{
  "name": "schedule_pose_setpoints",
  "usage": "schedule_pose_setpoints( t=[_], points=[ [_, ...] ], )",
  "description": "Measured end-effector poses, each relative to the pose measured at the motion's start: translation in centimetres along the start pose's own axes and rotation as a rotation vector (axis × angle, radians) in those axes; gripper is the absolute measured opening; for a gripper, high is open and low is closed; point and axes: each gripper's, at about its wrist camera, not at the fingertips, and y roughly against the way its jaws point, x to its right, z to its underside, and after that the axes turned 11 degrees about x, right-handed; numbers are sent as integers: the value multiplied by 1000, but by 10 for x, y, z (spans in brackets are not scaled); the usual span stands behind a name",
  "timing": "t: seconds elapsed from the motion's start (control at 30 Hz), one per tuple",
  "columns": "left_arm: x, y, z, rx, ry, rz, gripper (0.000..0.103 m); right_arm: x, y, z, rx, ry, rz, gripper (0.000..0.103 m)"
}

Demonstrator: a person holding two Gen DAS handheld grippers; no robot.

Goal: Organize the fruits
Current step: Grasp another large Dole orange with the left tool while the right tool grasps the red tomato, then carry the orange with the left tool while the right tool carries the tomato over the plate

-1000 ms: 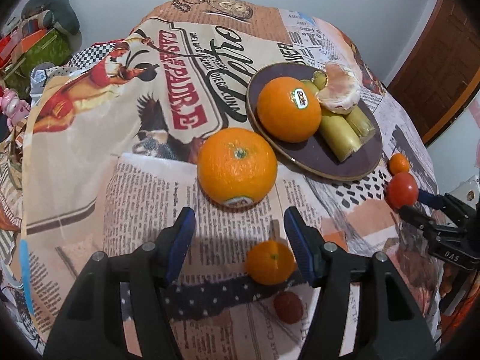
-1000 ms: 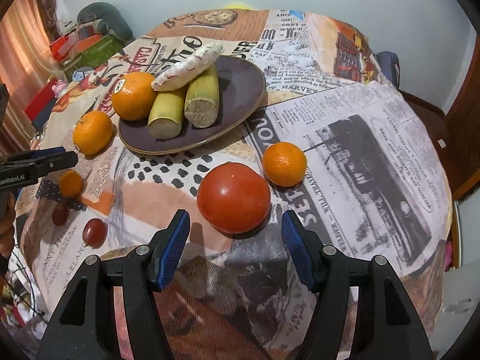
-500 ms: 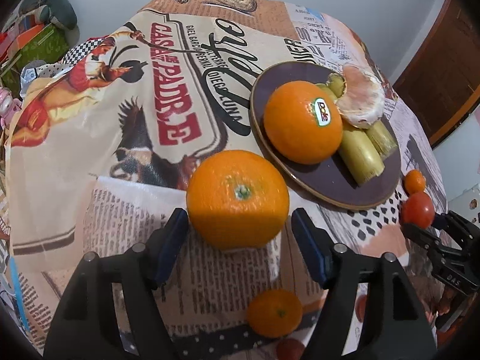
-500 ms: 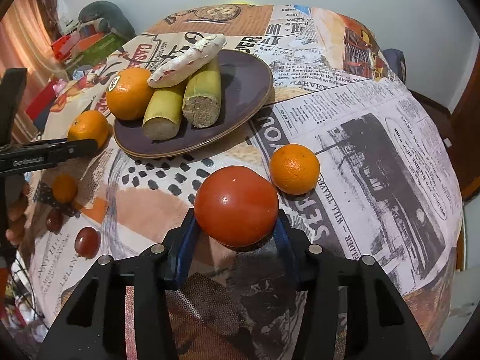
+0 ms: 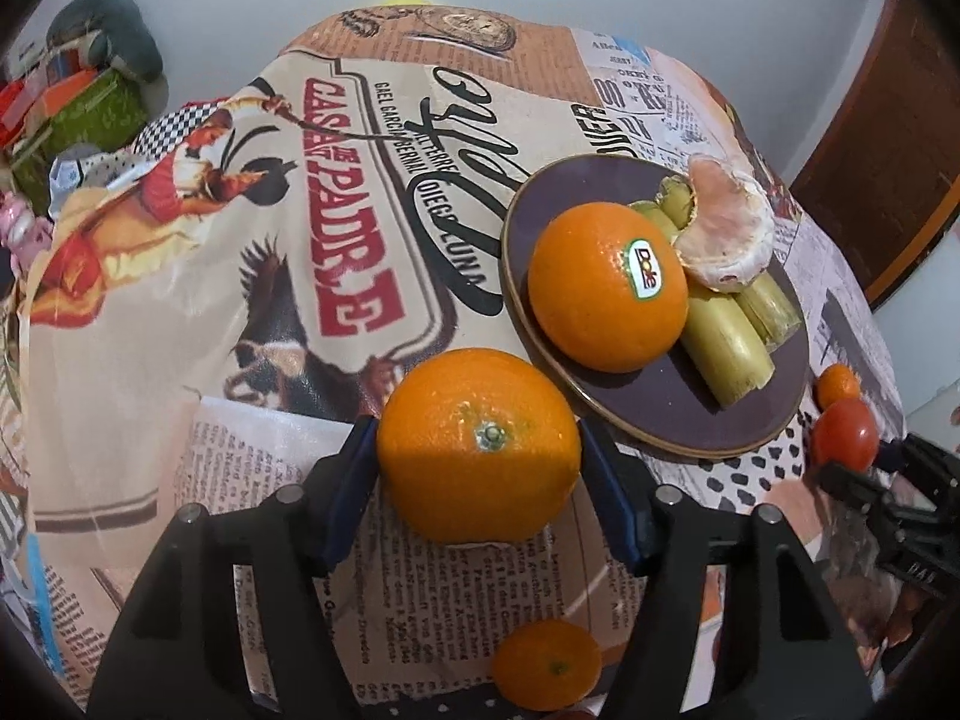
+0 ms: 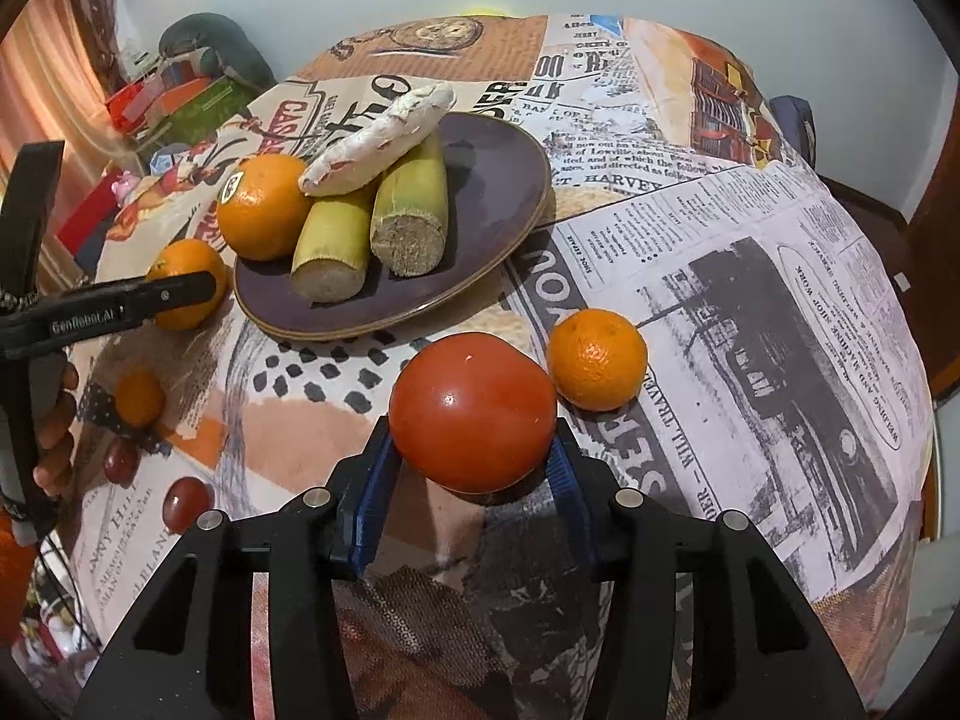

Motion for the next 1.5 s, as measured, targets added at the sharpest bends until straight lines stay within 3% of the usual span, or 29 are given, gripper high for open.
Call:
schedule_pose_setpoints(
  t=[0.37, 0.83, 1.13, 1.5],
  points=[
    [9, 18, 1, 13, -40, 5, 65, 2, 10, -22, 61, 25, 17, 45],
    [14, 40, -37, 111, -21, 21, 64, 3, 4, -62, 143, 54, 19, 45],
    [29, 31, -67, 149, -36, 48, 65, 4, -15, -79, 146, 58, 8, 45],
    [39, -15, -96, 134, 4, 46, 65, 6, -41, -96, 140, 48, 13, 45]
  ],
)
